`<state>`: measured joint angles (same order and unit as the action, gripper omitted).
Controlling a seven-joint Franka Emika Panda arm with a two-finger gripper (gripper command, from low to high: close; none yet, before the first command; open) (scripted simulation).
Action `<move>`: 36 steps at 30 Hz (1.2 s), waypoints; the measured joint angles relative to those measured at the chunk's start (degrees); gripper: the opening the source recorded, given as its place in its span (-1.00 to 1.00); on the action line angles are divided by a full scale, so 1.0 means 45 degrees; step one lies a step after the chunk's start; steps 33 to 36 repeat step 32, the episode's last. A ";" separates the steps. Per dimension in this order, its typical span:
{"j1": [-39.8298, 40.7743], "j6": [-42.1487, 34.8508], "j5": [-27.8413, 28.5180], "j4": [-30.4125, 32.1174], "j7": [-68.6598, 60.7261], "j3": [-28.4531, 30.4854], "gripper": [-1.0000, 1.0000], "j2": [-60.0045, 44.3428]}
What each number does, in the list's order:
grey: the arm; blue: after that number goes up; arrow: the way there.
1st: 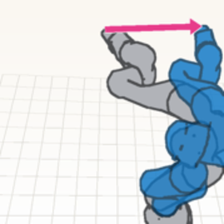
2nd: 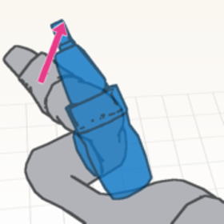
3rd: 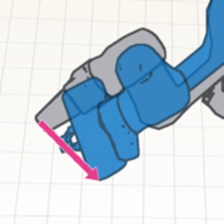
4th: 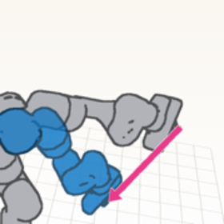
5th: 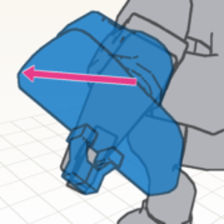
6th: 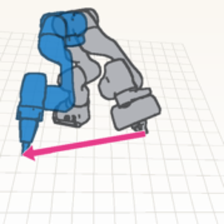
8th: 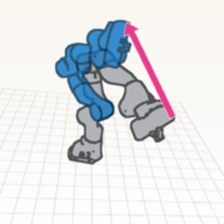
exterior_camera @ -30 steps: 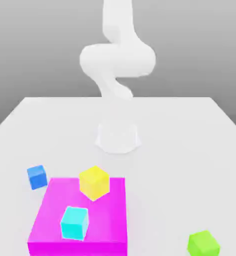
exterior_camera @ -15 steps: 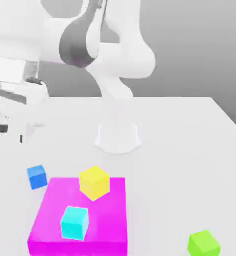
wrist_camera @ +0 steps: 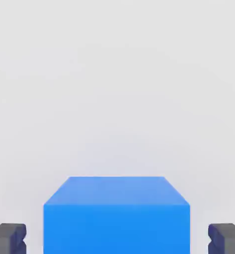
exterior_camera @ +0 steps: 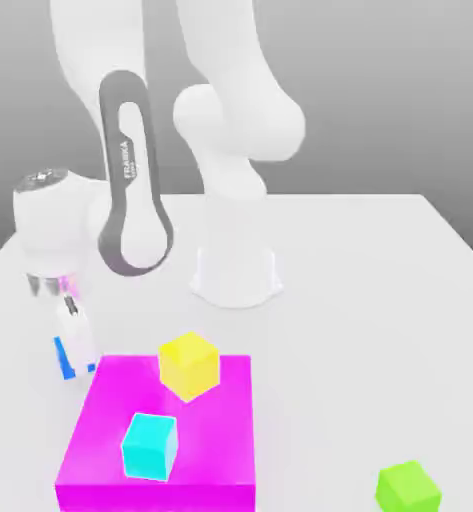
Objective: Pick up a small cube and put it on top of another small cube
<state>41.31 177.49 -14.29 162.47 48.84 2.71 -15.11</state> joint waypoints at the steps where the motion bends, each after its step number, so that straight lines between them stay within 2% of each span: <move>1: 0.0002 0.0001 0.0011 0.0000 0.0011 -0.0001 -1.00 0.0000; 3: 0.0153 0.0117 -0.0005 -0.0026 -0.0004 -0.0155 -1.00 -0.0134; 5: -0.0191 -0.0267 0.0232 0.0072 0.0188 0.0242 -1.00 0.0335; 9: -0.0908 -0.1618 0.1961 0.0429 0.1470 0.1397 -1.00 0.2050; 12: -0.0641 -0.2806 0.3053 0.0608 0.2476 0.1381 -1.00 0.3437; 16: -0.1915 -0.4901 0.2996 0.0250 0.4380 -0.0037 -1.00 0.5201; 23: -0.4392 -0.8696 0.1863 -0.0572 0.7510 -0.2736 -1.00 0.8206; 25: -0.4588 -0.8354 0.1785 -0.0503 0.7859 -0.3077 -1.00 0.7935; 28: -0.4561 -0.6918 0.1882 -0.0203 0.8068 -0.3299 -1.00 0.6796; 29: -0.4538 -0.6484 0.1921 -0.0112 0.8112 -0.3345 1.00 0.6451; 36: -0.4538 -0.6483 0.1920 -0.0112 0.8112 -0.3345 1.00 0.6451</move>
